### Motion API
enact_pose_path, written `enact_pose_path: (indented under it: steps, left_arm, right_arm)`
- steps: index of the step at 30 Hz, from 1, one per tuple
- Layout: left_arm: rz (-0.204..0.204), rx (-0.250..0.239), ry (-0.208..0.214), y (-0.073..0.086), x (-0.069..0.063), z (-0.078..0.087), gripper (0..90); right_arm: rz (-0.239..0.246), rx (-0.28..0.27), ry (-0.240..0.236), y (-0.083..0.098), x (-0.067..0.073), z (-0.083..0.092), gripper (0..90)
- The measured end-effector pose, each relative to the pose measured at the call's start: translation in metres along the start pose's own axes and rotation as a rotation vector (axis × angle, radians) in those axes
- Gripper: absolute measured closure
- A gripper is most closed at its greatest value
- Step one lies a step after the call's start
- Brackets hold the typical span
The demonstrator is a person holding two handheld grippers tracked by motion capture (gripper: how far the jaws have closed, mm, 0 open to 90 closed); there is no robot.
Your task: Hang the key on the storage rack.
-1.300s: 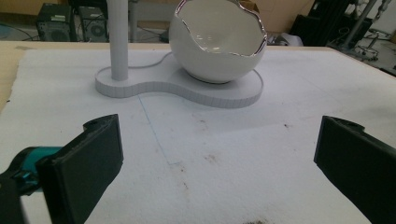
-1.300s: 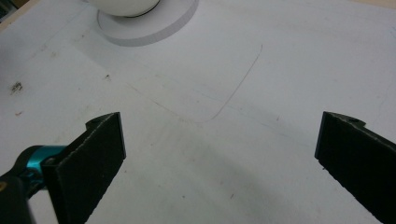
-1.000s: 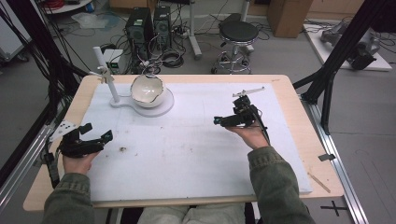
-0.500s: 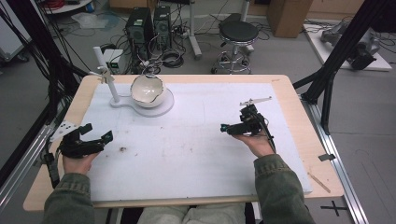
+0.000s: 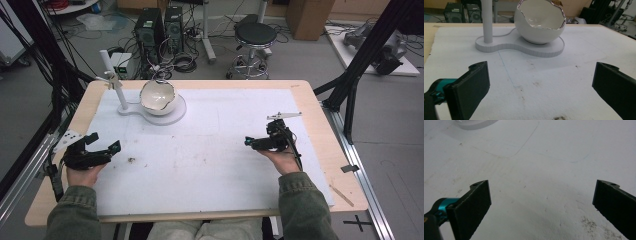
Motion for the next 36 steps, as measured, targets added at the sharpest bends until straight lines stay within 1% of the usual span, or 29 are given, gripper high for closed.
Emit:
enact_pose_path:
  steps: [4, 11, 14, 19, 22, 25, 27, 29, 30, 32, 36]
  left_arm:
    - [-0.001, -0.001, -0.001, 0.000, 0.000, 0.001, 1.7]
    - [-0.003, 0.003, -0.002, 0.001, 0.000, 0.002, 1.7]
    - [-0.003, 0.006, -0.001, 0.001, -0.001, 0.001, 1.7]
    - [-0.008, 0.014, 0.001, 0.002, -0.002, 0.000, 1.7]
    - [-0.008, 0.014, 0.000, 0.002, -0.002, 0.000, 1.7]
    - [-0.005, 0.012, -0.001, 0.002, -0.002, 0.001, 1.7]
    - [-0.008, 0.013, 0.000, 0.002, -0.002, 0.001, 1.7]
    - [-0.010, 0.015, 0.000, 0.002, -0.002, 0.001, 1.7]
    - [-0.007, 0.013, 0.000, 0.002, -0.002, 0.000, 1.8]
    - [-0.007, 0.011, 0.001, 0.002, -0.001, 0.000, 1.8]
    - [-0.007, 0.014, 0.003, 0.002, -0.002, 0.000, 1.8]
  right_arm:
    - [-0.010, -0.021, 0.049, 0.006, -0.006, 0.002, 0.7]
    - [-0.030, -0.065, 0.118, 0.018, -0.016, 0.008, 0.7]
    - [-0.030, -0.081, 0.153, 0.022, -0.020, 0.010, 0.7]
    - [-0.043, -0.106, 0.166, 0.030, -0.021, 0.013, 0.7]
    - [-0.041, -0.116, 0.196, 0.034, -0.022, 0.013, 0.7]
    - [-0.050, -0.127, 0.207, 0.037, -0.023, 0.014, 0.7]
    - [-0.052, -0.135, 0.198, 0.039, -0.024, 0.014, 0.6]
    - [-0.062, -0.143, 0.206, 0.041, -0.024, 0.015, 0.6]
    - [-0.067, -0.147, 0.199, 0.041, -0.024, 0.015, 0.6]
    - [-0.067, -0.147, 0.196, 0.043, -0.024, 0.014, 0.6]
    - [-0.055, -0.166, 0.189, 0.046, -0.021, 0.016, 0.6]
Point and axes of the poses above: each handheld gripper's, and its own axes: z roughly backward along the jaws, y roughly out of its underside, x roughly to its left, the point moved 7 cm from there along -z, roughly forward along the jaws, and after that the axes turned 9 degrees about x, right-handed, at the moved point
